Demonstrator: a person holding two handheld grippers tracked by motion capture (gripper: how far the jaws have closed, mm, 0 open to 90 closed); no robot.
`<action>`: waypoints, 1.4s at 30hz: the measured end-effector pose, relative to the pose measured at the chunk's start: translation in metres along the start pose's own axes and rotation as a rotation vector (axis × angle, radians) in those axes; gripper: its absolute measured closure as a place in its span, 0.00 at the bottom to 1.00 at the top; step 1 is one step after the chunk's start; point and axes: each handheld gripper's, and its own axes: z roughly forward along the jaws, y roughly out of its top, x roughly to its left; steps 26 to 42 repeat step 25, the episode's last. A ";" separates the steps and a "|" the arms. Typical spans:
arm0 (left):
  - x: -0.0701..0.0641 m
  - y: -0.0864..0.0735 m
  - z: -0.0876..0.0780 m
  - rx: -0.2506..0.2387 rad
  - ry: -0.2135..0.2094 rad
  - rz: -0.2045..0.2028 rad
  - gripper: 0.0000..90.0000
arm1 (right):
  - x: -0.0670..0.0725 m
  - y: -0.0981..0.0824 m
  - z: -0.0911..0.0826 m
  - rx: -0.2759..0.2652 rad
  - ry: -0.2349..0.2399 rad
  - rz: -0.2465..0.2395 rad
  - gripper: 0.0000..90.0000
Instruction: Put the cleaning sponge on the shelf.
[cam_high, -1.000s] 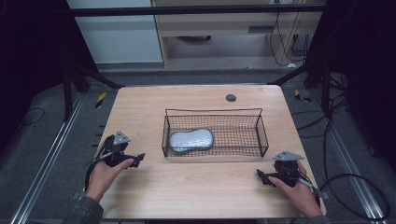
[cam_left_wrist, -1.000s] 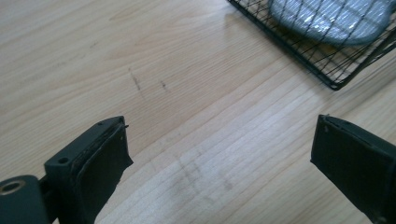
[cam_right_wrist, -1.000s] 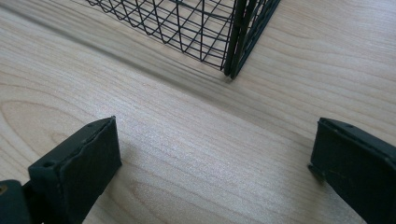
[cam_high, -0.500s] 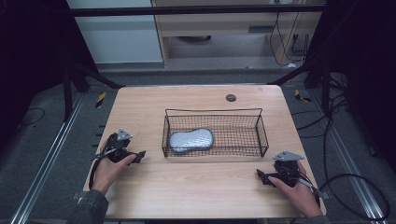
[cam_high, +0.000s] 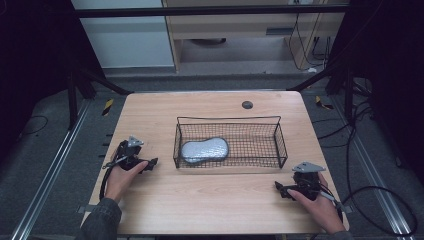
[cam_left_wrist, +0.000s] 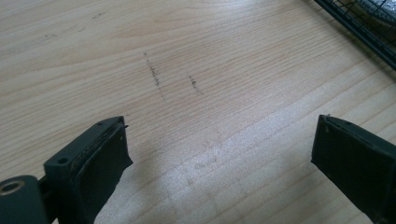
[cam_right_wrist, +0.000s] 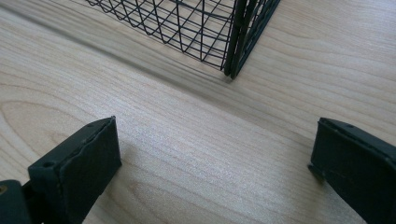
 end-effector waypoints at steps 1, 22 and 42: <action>0.000 0.000 0.001 0.001 0.002 0.000 0.03 | 0.000 0.000 0.000 0.000 0.000 0.000 0.02; 0.003 -0.007 0.015 -0.042 -0.012 -0.028 0.00 | 0.000 0.000 0.000 -0.001 -0.001 0.001 0.02; 0.003 -0.007 0.015 -0.042 -0.013 -0.027 0.00 | 0.000 0.000 0.000 0.000 -0.001 0.001 0.01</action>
